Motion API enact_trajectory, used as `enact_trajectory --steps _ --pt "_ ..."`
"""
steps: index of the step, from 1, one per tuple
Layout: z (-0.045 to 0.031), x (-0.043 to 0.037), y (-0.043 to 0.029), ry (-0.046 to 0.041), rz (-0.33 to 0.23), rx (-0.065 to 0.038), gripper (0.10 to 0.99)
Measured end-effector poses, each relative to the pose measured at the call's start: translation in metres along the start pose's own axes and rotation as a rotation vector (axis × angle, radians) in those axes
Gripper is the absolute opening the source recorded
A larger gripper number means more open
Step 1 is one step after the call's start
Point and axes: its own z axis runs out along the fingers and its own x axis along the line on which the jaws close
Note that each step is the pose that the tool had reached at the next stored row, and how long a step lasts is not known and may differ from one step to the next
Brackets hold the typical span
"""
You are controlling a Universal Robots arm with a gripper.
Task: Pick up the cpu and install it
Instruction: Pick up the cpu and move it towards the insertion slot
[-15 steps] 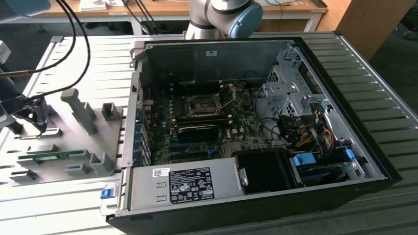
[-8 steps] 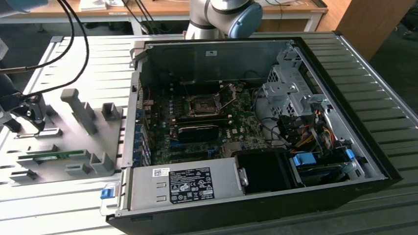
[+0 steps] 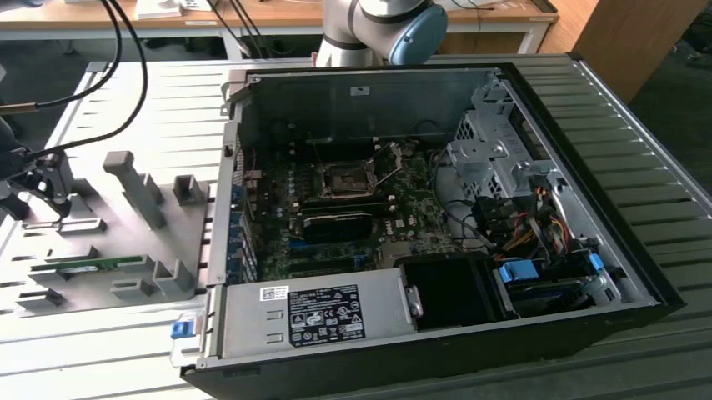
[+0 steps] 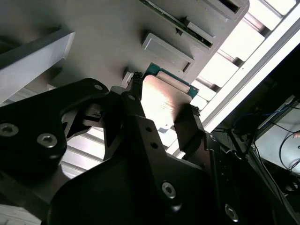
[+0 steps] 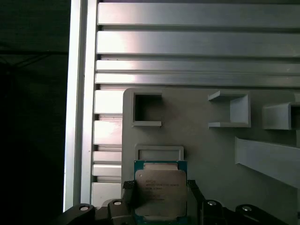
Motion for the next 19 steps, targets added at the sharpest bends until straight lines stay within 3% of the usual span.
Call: enact_trajectory --steps 19 --pt "-0.0242 0.0003 0.0013 0.0000 0.000 -0.001 0.529"
